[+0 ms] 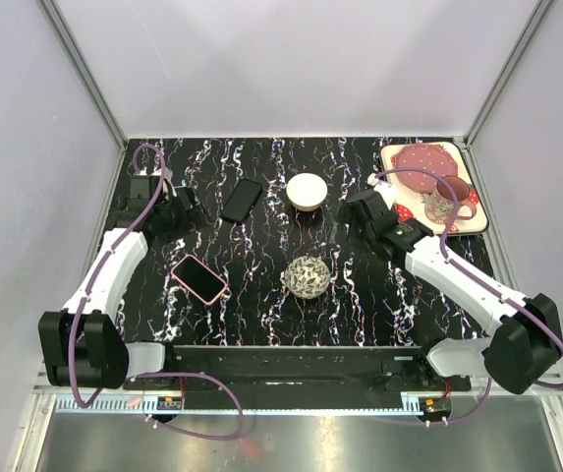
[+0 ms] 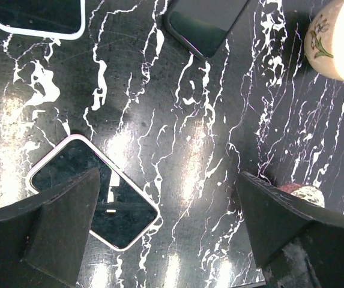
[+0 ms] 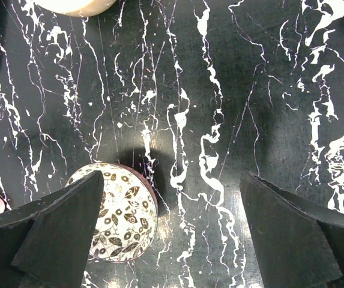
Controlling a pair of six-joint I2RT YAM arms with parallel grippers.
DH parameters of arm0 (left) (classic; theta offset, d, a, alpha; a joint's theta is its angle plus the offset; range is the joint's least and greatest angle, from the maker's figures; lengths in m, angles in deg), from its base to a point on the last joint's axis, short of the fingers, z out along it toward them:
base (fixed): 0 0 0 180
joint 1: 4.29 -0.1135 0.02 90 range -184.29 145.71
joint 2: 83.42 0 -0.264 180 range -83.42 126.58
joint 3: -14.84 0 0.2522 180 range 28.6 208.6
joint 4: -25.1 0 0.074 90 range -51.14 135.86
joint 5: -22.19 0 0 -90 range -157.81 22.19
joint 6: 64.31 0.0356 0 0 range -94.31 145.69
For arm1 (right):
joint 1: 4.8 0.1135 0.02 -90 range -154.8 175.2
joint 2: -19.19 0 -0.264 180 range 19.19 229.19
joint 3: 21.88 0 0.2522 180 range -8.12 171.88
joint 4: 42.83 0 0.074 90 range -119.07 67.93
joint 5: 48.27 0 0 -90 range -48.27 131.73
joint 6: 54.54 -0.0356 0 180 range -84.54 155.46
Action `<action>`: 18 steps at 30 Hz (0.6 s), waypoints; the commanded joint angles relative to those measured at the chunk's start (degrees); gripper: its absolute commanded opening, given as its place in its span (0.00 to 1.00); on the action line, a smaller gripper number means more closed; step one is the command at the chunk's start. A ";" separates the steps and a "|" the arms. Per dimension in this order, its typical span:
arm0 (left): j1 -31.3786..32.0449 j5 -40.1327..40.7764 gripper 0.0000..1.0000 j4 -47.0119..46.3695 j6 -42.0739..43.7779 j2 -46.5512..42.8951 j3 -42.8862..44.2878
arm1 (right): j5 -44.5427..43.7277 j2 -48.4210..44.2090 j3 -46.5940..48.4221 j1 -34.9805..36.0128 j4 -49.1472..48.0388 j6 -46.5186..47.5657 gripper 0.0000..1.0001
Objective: Take the phone out of the phone case
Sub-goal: Pick up the phone at the center of the board.
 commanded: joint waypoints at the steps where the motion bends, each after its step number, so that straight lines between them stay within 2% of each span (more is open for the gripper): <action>1: 0.38 -3.12 0.99 -0.93 2.37 -1.05 2.58 | 1.60 -2.30 -0.54 -0.09 -3.39 -0.80 1.00; 5: 1.95 -0.15 0.99 -0.58 4.74 -0.70 3.72 | 2.92 -2.47 -0.88 0.00 -4.09 -0.45 1.00; 6: 3.35 2.13 0.99 0.20 5.62 -0.61 5.20 | 3.10 -2.56 -1.23 -0.09 -4.45 -0.36 1.00; 7: 7.11 8.68 0.99 0.73 6.24 -0.44 6.35 | 3.45 -2.91 -1.67 0.00 -4.80 -0.36 1.00; 10: 11.44 15.32 0.99 2.23 7.74 2.45 11.18 | 4.15 -3.35 -2.99 0.00 -6.82 -0.89 1.00; 13: 11.89 16.29 0.99 3.37 7.56 7.98 16.28 | 5.47 -3.26 -2.12 0.00 -7.79 -0.98 1.00; 16: 14.16 20.94 0.99 5.39 8.61 13.61 22.08 | 5.30 -4.05 -1.06 -0.09 -7.44 -1.33 1.00; 18: 14.88 20.35 0.99 5.40 9.93 16.60 25.58 | 4.69 -5.02 -1.67 -0.09 -7.52 -2.21 1.00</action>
